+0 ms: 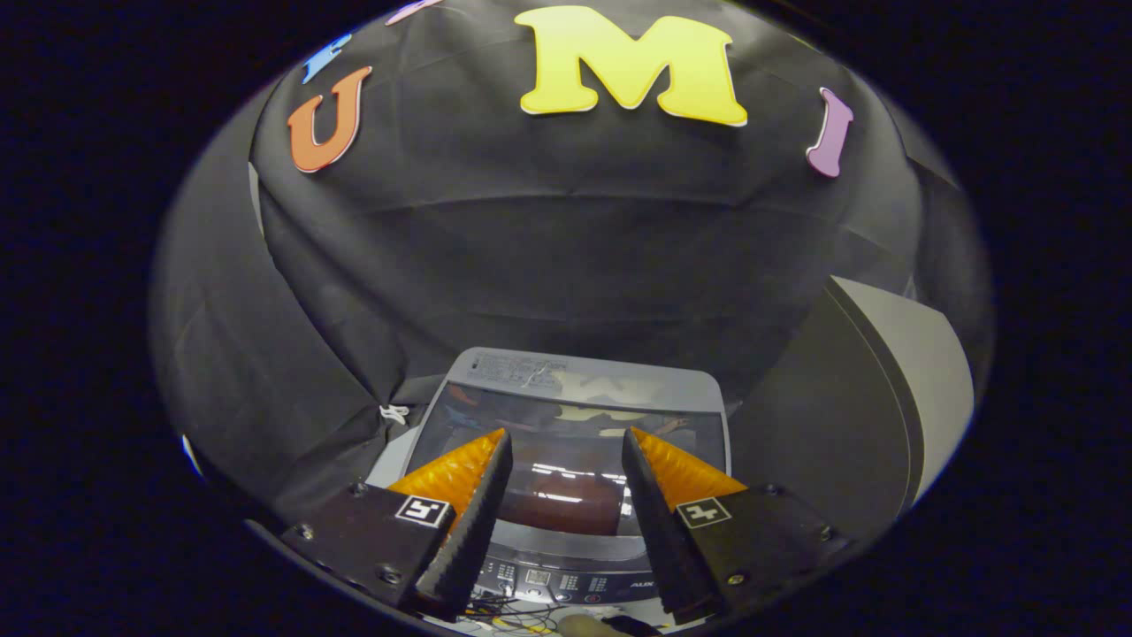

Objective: Put the clothes into the washing machine and then close the washing machine lid.

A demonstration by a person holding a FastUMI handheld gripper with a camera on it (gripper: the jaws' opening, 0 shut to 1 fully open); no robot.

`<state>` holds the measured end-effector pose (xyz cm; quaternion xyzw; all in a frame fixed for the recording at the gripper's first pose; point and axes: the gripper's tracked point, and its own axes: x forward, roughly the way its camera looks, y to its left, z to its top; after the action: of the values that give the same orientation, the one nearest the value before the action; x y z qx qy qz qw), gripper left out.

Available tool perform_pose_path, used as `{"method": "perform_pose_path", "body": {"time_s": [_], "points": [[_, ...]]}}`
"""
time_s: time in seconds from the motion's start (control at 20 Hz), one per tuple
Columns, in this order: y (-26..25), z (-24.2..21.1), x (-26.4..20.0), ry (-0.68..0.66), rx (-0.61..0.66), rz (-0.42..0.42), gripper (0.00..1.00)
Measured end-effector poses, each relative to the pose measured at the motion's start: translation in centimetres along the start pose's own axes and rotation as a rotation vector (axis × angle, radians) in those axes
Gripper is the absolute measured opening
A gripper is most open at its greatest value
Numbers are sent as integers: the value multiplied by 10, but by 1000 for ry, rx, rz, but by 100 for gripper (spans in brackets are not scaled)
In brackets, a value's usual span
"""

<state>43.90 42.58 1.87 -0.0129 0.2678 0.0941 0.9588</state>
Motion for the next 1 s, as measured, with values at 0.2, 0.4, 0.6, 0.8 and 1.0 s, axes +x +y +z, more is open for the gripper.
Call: {"method": "perform_pose_path", "body": {"time_s": [0.2,0.4,0.6,0.8,1.0], "points": [[-3,-1,-4,-2,5,-4,79],[-5,-1,-15,-6,12,7,79],[-7,4,-48,-60,-2,30,79],[-17,8,-93,-143,-26,57,79],[-42,14,-151,-292,-20,96,79]]}}
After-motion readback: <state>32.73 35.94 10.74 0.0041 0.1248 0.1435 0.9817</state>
